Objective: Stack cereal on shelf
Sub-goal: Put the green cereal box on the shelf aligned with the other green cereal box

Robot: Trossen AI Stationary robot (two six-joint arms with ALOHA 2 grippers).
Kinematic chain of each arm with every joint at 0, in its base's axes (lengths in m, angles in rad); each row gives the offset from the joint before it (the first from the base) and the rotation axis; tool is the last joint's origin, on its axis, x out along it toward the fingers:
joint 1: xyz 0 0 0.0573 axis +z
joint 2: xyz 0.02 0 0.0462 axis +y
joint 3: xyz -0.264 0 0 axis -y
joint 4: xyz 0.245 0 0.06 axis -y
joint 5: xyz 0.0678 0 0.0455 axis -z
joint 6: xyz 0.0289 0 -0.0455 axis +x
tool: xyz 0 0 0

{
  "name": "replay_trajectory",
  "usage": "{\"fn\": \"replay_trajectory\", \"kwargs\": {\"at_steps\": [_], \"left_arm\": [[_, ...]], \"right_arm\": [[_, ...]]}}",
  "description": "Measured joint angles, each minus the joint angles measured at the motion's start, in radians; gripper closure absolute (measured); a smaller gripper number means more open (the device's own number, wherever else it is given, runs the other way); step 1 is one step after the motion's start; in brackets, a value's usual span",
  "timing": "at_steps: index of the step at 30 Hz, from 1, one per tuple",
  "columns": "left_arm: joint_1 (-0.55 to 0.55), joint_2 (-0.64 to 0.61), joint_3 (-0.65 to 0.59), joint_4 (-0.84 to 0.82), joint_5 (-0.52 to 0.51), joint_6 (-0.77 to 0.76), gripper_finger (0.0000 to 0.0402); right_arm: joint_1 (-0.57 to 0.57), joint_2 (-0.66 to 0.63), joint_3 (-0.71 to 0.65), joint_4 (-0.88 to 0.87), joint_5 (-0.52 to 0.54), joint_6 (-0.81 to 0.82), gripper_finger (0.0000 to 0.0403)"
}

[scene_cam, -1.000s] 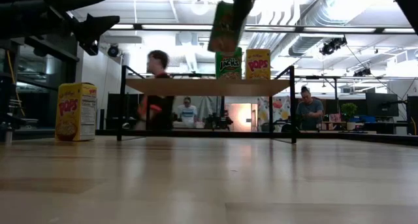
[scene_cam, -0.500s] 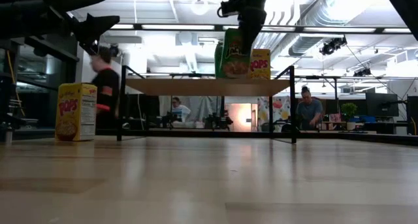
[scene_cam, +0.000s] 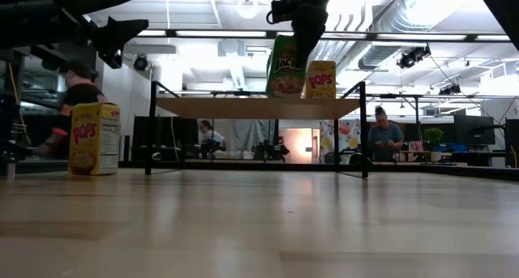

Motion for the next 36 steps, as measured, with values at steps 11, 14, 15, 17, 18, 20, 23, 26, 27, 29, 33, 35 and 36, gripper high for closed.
{"fn": "replay_trajectory", "kwargs": {"at_steps": [11,14,15,17,18,20,23,26,27,29,33,35,36], "left_arm": [[0.000,0.000,0.000,-0.009,-0.003,0.000,0.0179],[0.000,0.000,0.000,-0.009,-0.003,0.000,0.0179],[0.000,0.000,0.000,-0.009,-0.003,0.000,0.0179],[0.000,0.000,0.000,-0.009,-0.003,0.000,0.0179],[0.000,0.000,0.000,-0.009,-0.003,0.000,0.0179],[0.000,0.000,0.000,-0.009,-0.003,0.000,0.0179],[0.000,0.000,0.000,-0.009,-0.003,0.000,0.0179],[0.000,0.000,0.000,-0.009,-0.003,0.000,0.0179],[0.000,0.000,0.000,-0.009,-0.003,0.000,0.0179],[0.000,0.000,0.000,-0.009,-0.003,0.000,0.0179],[0.000,0.000,0.000,-0.008,-0.003,0.000,0.0179],[0.000,0.000,0.000,-0.008,-0.003,-0.001,0.0179],[0.000,0.000,0.000,-0.008,-0.003,0.000,0.0179]], "right_arm": [[0.000,0.000,0.000,0.021,-0.048,-0.007,0.0253],[0.000,0.000,0.000,0.021,-0.059,-0.016,0.0253],[0.000,0.000,0.000,0.020,-0.063,-0.019,0.0253],[0.000,0.000,0.000,0.020,-0.073,-0.019,0.0253],[0.000,0.000,0.000,0.020,-0.081,-0.020,0.0253],[0.000,0.000,0.000,0.020,-0.089,-0.020,0.0253],[-0.002,0.000,0.000,0.020,-0.089,-0.020,0.0252],[-0.002,0.000,0.000,0.020,-0.081,-0.019,0.0241],[-0.002,0.000,0.000,0.020,-0.065,-0.019,0.0235],[-0.002,0.000,0.000,0.022,-0.026,-0.029,0.0224],[-0.002,0.000,0.000,0.024,0.038,-0.032,0.0214],[-0.002,0.000,0.000,0.024,0.057,-0.016,0.0213],[-0.002,0.000,0.000,0.024,0.061,-0.022,0.0213]]}}
